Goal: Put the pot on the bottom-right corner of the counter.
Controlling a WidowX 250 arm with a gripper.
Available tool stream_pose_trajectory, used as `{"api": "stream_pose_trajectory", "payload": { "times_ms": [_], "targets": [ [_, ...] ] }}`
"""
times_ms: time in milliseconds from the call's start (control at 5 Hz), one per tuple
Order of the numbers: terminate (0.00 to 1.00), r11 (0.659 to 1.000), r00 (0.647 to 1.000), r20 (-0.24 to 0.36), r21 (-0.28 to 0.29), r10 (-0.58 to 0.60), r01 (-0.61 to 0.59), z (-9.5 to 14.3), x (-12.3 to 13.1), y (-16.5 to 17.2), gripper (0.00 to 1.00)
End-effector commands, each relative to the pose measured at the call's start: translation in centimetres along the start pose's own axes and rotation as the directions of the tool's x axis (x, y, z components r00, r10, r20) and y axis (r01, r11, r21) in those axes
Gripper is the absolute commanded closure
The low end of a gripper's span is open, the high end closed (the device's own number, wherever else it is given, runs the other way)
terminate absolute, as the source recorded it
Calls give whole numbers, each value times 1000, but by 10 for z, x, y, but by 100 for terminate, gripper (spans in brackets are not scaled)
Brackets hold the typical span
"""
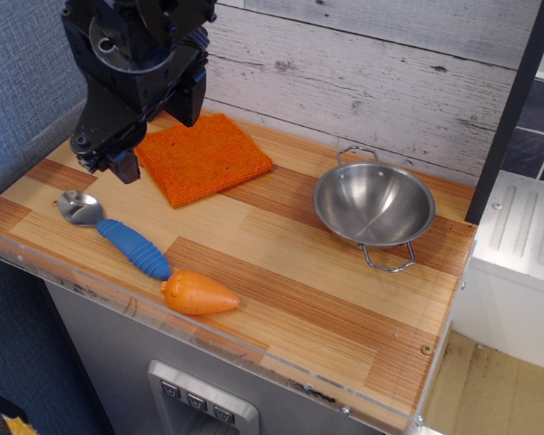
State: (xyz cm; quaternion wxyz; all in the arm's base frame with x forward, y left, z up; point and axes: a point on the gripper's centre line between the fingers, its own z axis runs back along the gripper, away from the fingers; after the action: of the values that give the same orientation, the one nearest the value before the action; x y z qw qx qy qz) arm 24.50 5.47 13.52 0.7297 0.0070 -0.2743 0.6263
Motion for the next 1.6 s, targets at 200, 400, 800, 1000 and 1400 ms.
{"api": "stream_pose_trajectory", "payload": {
  "times_ms": [200, 400, 800, 1000, 1400],
  "targets": [
    [0, 997, 994, -89, -59, -60, 55, -6, -13, -19, 0],
    [0, 972, 954, -214, -151, -210, 180, -15, -38, -40, 0],
    [0, 943, 912, -310, -279, -269, 183, -39, -81, -68, 0],
    [0, 939, 902, -320, -276, -290, 204, -52, -90, -71, 0],
    [0, 932, 873, -349, -247, -341, 265, -75, -106, -71, 0]
  ]
}}
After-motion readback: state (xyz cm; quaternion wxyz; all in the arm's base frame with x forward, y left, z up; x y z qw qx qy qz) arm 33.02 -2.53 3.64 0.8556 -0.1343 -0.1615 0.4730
